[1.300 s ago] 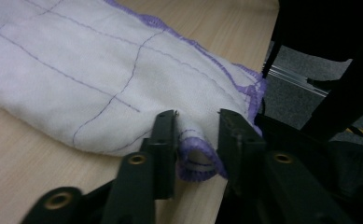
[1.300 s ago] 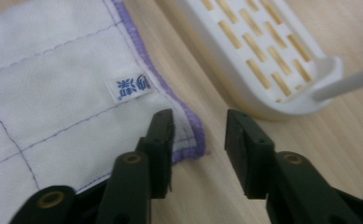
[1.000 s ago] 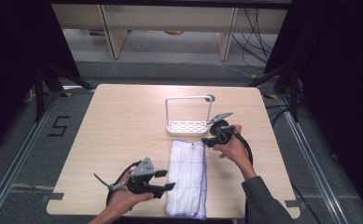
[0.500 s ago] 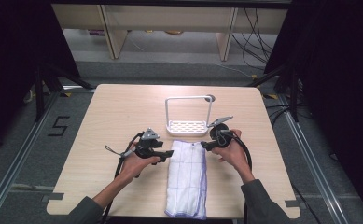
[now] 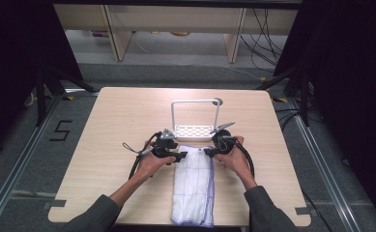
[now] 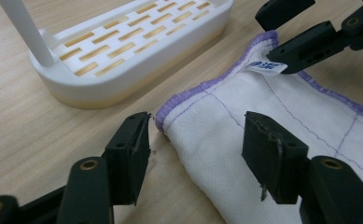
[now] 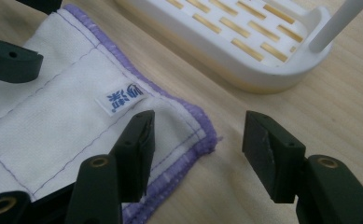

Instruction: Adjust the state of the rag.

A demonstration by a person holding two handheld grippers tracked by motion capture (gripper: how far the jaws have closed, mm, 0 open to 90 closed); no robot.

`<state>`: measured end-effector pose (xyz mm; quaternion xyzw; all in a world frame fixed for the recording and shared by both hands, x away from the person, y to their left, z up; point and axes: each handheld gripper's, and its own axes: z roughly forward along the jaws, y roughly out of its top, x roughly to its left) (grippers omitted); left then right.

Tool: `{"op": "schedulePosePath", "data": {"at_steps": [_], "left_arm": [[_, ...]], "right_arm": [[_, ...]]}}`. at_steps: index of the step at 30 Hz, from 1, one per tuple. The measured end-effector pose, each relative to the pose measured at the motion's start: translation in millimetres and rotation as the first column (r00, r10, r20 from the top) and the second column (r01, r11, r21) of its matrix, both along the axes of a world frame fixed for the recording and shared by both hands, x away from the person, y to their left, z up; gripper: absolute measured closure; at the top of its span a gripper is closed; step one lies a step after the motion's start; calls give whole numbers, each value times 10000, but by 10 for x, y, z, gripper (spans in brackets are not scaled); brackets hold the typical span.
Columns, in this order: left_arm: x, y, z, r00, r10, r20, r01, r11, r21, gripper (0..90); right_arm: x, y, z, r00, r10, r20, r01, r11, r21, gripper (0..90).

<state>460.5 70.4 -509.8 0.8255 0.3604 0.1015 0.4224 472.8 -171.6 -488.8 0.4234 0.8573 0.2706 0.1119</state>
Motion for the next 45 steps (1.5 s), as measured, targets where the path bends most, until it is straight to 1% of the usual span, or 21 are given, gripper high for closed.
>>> {"op": "schedulePosePath", "data": {"at_steps": [2,3,5,7,8,11,13,15,16,21,22,23,28,31,33,34,35,37,40,41,45], "left_arm": [[25,-1,-22,9998,-136,-107,137,9999,27,434],[36,-2,-35,9997,-196,-133,197,9998,84,444],[44,-12,-62,9997,-181,-192,182,9998,73,469],[53,-12,-73,9995,-273,-168,275,9995,162,485],[48,-20,-77,9996,-251,-136,254,9995,164,492],[53,-14,-80,9994,-336,-120,337,9994,127,505],[49,-14,-85,9994,-357,-17,357,9992,156,576],[32,-27,-83,9977,-677,99,675,9975,213,643],[32,-27,-83,9977,-677,99,675,9975,213,671],[5,-35,-81,9948,-961,327,953,9951,267,797],[3,-35,-86,9954,-885,367,884,9961,52,812],[3,-18,-78,9949,-931,383,923,9955,224,817],[-8,15,-54,9938,-1017,455,1011,9947,171,834],[-26,33,-26,9937,-939,603,930,9955,182,836],[-38,40,-8,9942,-855,655,858,9963,-22,835],[-49,50,10,9942,-822,696,827,9966,-39,835],[-57,59,25,9937,-853,721,859,9963,-51,836],[-70,71,54,9937,-803,784,816,9966,-131,836],[-90,113,123,9925,-897,828,911,9958,-129,835],[-99,106,132,9929,-829,851,858,9958,-312,835],[-135,115,188,9928,-767,924,810,9957,-442,834]], "right_arm": [[4,15,-15,10000,27,2,-27,10000,-56,446],[24,15,-36,9995,318,48,-318,9995,6,445],[19,18,-43,9999,75,83,-74,9999,-115,441],[33,11,-62,9995,209,217,-206,9997,-126,440],[20,24,-66,9999,-146,-70,146,9999,2,440],[23,9,-68,10000,74,24,-74,10000,34,445],[25,17,-71,9998,139,-126,-138,9998,108,486],[4,32,-57,9999,128,-81,-127,9999,70,562],[-14,53,-60,9995,85,-305,-75,9994,324,592],[0,33,-76,9990,425,-126,-417,9974,588,716],[-4,31,-83,9975,693,-131,-680,9943,820,777],[1,26,-78,9971,761,-2,-759,9946,708,797],[-14,42,-64,9979,640,25,-640,9946,822,838],[-22,54,-42,9959,738,521,-778,9938,791,849],[-26,60,-33,9950,780,619,-829,9934,797,850],[-46,62,11,9962,794,366,-823,9928,870,851],[-46,70,6,9951,751,638,-808,9924,931,852],[-66,64,58,9937,982,535,-1035,9888,1072,852],[-104,50,124,9913,969,891,-1090,9836,1435,853],[-117,44,145,9908,1031,875,-1146,9837,1386,854],[-155,43,202,9870,1168,1102,-1311,9825,1322,854]]}}
